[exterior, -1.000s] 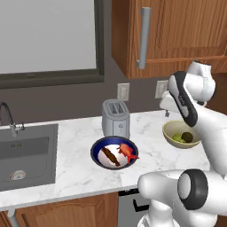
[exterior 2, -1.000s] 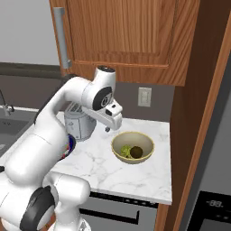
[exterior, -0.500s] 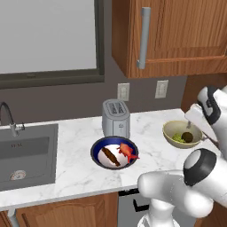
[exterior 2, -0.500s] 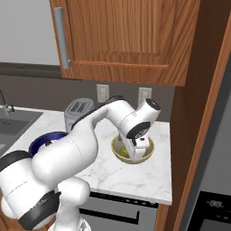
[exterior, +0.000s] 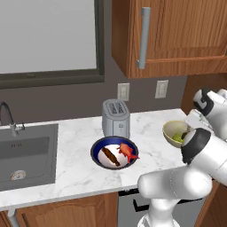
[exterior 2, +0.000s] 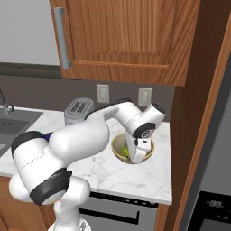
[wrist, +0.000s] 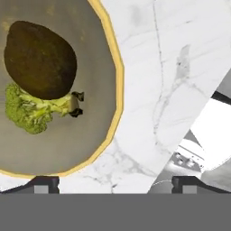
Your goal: Place the bowl with the avocado and broccoli on the top shelf of the fridge. Place the bowl with the chicken drumstick and fish on the second highest shelf of the fridge.
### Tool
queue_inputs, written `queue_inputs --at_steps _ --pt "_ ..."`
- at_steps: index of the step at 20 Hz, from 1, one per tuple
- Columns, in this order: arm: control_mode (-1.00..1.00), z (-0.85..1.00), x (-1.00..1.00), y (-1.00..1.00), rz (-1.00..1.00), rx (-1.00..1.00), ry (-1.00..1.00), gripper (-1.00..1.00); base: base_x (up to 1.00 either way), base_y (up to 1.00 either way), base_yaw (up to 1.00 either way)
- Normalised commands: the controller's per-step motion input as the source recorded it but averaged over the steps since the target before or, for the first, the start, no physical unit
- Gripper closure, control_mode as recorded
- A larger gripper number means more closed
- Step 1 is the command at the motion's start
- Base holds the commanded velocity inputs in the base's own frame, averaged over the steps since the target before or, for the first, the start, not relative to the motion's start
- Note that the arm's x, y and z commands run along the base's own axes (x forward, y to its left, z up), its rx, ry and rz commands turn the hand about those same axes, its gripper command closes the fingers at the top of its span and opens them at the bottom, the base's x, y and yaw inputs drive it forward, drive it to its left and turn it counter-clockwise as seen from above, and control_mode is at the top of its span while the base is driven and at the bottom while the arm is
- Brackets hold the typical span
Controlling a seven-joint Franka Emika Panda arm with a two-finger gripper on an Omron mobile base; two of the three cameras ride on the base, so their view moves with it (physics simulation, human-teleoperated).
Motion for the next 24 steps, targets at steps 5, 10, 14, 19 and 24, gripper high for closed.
queue_inputs --at_steps 5,10,14,19,24 --pt "-1.0 -0.56 0.27 -0.08 -0.11 -0.02 0.08 -1.0 0.0 0.0 0.0" --pt "-1.0 -0.38 0.22 -0.21 -0.08 -0.03 0.0 -1.0 0.0 0.0 0.0" --pt "-1.0 -0.25 0.19 -0.17 -0.02 -0.04 0.0 -1.0 0.0 0.0 0.0" --pt "-1.0 -0.07 0.16 -0.02 0.0 -0.03 0.0 -1.0 0.0 0.0 0.0" --pt "-1.0 -0.22 -0.08 0.09 0.0 -0.07 0.0 1.0 0.0 0.0 0.0"
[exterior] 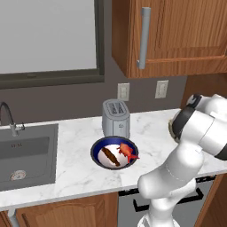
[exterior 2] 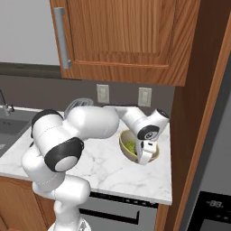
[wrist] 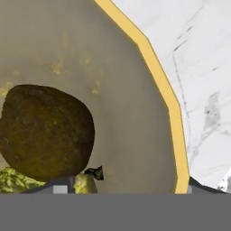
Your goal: Place the bowl with the avocado and broccoli on the top shelf of the fridge. Place the bowl with the chicken drumstick and fish on the second highest shelf of the fridge.
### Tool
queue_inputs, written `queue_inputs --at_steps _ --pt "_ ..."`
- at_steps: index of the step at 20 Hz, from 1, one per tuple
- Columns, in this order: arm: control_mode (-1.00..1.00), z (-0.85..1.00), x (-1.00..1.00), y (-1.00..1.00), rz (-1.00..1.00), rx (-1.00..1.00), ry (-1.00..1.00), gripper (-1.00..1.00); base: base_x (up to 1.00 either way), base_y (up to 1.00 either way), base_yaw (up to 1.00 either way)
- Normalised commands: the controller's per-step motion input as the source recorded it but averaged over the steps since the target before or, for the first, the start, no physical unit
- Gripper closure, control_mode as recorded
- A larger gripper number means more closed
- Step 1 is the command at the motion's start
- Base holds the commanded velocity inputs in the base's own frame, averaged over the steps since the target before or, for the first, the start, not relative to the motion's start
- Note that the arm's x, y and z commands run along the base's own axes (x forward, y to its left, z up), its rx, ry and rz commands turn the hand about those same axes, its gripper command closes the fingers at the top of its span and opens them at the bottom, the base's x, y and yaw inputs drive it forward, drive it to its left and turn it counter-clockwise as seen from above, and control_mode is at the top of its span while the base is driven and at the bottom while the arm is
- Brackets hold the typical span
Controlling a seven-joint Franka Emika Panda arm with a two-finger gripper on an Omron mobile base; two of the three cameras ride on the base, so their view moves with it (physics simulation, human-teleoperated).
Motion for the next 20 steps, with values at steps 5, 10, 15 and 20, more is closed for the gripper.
queue_inputs --at_steps 5,10,15,20 --pt "-1.0 -0.15 -0.08 0.17 0.0 -0.07 -0.02 1.0 0.0 0.0 0.0" --pt "-1.0 0.0 -0.1 0.1 0.02 -0.01 -0.01 1.0 0.0 0.0 0.0" --pt "-1.0 0.0 -0.74 0.29 0.09 -0.09 -0.22 1.0 0.0 0.0 0.0" --pt "-1.0 0.51 -0.96 0.77 0.08 -0.2 -0.28 1.0 0.0 0.0 0.0"
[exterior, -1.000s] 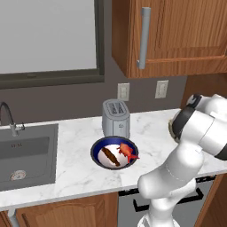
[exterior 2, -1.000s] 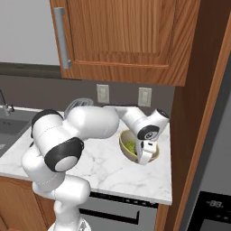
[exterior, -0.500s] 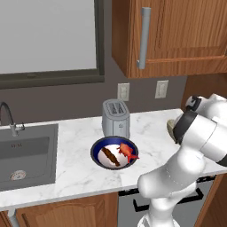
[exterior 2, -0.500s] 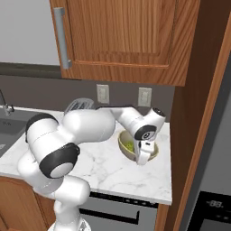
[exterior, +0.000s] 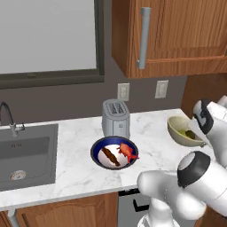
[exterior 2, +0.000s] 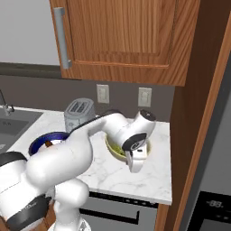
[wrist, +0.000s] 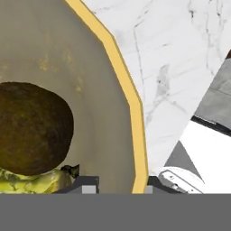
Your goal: Place the bowl with the avocado and broccoli on the top shelf of the fridge. Place the bowl with the chicken drumstick and fish on the second highest shelf of the fridge.
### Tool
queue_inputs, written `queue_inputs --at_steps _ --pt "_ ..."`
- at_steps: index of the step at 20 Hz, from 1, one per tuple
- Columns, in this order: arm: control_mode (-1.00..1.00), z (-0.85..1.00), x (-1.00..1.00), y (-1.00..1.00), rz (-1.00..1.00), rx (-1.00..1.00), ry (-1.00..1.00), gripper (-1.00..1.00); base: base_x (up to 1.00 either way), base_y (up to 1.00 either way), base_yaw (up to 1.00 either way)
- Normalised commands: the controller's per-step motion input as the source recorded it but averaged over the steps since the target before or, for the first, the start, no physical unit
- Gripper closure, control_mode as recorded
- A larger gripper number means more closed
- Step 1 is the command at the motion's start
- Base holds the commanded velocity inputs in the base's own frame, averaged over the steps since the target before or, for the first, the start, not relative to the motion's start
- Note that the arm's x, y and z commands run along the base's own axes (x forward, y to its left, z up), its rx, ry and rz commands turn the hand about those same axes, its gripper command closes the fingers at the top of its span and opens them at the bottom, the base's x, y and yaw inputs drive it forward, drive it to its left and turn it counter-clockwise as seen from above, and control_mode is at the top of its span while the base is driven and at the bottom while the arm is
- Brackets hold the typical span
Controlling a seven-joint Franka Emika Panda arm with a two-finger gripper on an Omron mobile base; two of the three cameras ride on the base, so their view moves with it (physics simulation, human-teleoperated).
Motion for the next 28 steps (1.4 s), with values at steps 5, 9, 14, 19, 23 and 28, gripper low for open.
queue_inputs --at_steps 5,9,14,19,23,28 --pt "-1.0 0.97 -0.91 0.99 0.05 -0.29 -0.23 1.0 0.0 0.0 0.0" --pt "-1.0 1.0 -0.81 1.0 0.05 -0.27 -0.12 1.0 0.0 0.0 0.0" --pt "-1.0 1.0 -0.81 0.79 0.16 -0.16 -0.03 1.0 0.0 0.0 0.0" --pt "-1.0 1.0 -0.54 0.6 0.31 -0.01 0.2 1.0 0.0 0.0 0.0" --pt "-1.0 0.4 -0.15 0.25 0.22 0.0 0.19 1.0 0.0 0.0 0.0" --pt "-1.0 0.0 -0.02 0.0 0.0 0.0 0.0 1.0 0.0 0.0 0.0"
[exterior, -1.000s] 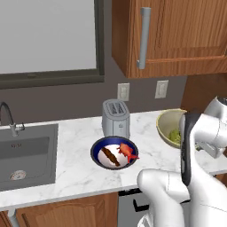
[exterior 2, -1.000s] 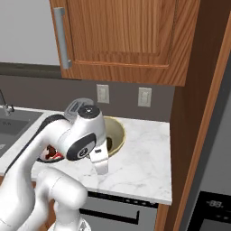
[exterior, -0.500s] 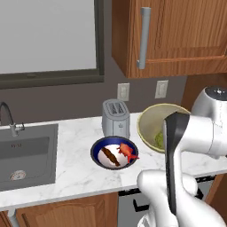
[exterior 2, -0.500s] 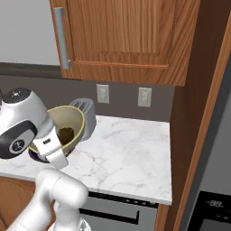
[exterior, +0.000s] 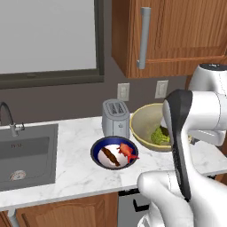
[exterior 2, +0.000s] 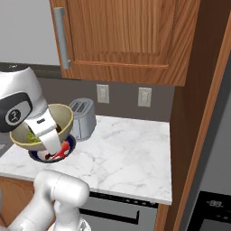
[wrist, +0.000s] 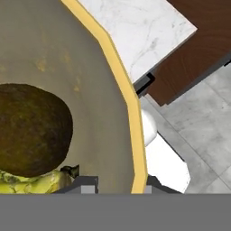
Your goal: Place the bowl with the avocado and broccoli on the top shelf of the fridge. Place the bowl with the chicken drumstick and fish on the second highest shelf of the fridge.
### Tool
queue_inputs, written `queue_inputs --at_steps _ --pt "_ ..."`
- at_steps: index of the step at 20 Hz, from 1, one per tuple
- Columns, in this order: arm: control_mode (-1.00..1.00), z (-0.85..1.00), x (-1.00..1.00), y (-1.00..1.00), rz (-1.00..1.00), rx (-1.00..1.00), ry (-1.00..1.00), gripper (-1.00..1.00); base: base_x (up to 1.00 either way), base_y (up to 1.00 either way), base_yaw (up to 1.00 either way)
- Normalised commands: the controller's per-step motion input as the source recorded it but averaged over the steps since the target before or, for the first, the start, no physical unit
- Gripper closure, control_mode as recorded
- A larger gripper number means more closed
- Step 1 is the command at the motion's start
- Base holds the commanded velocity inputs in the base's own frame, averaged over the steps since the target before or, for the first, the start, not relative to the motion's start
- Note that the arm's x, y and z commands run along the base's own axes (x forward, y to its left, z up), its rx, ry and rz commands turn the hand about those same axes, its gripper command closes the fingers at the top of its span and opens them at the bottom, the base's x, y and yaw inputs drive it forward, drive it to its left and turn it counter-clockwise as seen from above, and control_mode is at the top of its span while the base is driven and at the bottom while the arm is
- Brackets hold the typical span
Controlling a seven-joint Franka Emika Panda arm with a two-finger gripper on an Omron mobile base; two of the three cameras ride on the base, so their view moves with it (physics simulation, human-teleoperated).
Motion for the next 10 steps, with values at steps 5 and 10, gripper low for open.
queue_inputs --at_steps 5,10 --pt "1.0 -0.03 -0.29 0.0 0.0 0.0 0.0 1.0 -0.3 0.0 0.0" --pt "1.0 0.0 0.0 0.0 0.0 0.0 0.0 1.0 -0.76 0.0 0.0"
